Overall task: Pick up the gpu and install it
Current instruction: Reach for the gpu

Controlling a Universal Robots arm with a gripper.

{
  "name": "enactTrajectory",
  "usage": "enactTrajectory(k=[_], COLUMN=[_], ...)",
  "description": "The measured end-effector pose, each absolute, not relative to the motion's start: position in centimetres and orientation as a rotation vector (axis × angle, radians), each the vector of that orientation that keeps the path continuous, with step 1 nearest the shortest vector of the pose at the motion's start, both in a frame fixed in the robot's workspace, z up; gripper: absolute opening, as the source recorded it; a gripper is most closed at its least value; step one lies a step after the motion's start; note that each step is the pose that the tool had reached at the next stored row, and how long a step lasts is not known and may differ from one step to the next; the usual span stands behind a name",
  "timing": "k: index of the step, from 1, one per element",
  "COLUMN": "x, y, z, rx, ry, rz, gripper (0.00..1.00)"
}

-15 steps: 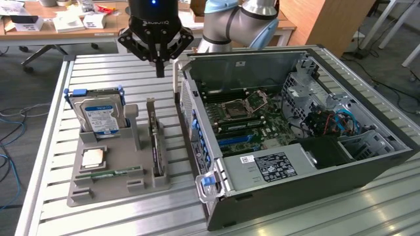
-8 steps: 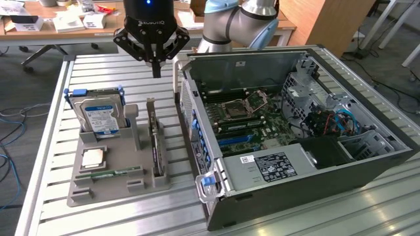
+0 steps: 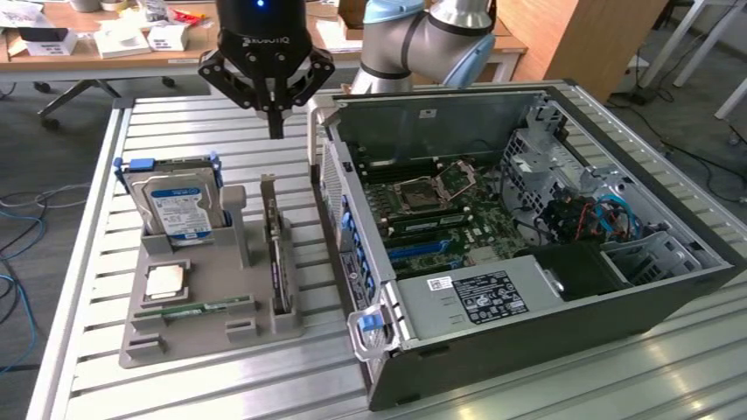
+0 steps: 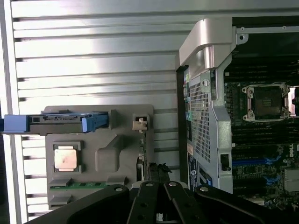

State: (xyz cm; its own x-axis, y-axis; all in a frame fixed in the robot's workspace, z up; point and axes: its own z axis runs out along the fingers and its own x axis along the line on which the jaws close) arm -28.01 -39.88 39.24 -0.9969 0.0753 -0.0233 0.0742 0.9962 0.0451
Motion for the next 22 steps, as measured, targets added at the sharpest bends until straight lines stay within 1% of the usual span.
enactTrajectory(k=[22], x=[-28.69], y=[-39.88], z=[39.24], rx=[0.116], ry=[3.114], rz=[0.069], gripper=[0.11])
